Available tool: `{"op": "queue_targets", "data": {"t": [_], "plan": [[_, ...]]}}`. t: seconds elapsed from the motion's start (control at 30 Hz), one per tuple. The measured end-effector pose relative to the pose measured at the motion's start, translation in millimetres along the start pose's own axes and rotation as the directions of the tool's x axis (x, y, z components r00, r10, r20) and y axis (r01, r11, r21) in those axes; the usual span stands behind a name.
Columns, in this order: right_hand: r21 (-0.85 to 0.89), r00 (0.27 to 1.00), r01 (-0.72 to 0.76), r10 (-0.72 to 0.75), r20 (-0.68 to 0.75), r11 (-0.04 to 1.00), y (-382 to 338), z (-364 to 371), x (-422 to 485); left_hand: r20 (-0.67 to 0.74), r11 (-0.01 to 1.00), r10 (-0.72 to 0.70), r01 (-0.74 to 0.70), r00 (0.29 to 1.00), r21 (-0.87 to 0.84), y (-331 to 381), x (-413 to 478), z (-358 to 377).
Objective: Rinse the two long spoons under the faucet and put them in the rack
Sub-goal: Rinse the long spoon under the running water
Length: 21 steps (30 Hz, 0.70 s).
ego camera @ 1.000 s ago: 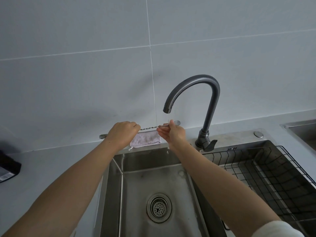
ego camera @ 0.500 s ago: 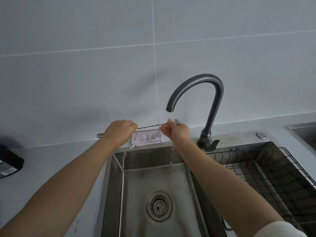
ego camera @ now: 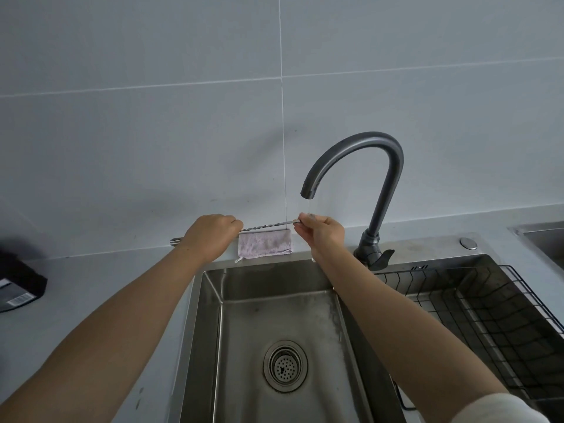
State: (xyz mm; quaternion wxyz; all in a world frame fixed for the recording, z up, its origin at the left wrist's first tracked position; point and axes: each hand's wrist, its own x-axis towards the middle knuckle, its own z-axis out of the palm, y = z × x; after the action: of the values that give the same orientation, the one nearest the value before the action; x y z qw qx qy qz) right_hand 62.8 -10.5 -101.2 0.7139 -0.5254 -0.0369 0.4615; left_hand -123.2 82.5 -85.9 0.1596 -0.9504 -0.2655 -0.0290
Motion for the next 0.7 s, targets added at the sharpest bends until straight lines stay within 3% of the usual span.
{"op": "queue_targets", "data": {"t": [0.33,0.7], "plan": [[-0.024,0.992,0.065,-0.062,0.112,0.998,0.6,0.3,1.2,0.026,0.999,-0.049,0.049,0.998,-0.007,-6.0,-1.2,-0.2],[-0.114,0.992,0.066,-0.052,0.117,0.991,-0.2,-3.2,6.4,0.040,0.981,-0.115,0.120,0.993,-0.155,1.9,3.8,2.1]]}}
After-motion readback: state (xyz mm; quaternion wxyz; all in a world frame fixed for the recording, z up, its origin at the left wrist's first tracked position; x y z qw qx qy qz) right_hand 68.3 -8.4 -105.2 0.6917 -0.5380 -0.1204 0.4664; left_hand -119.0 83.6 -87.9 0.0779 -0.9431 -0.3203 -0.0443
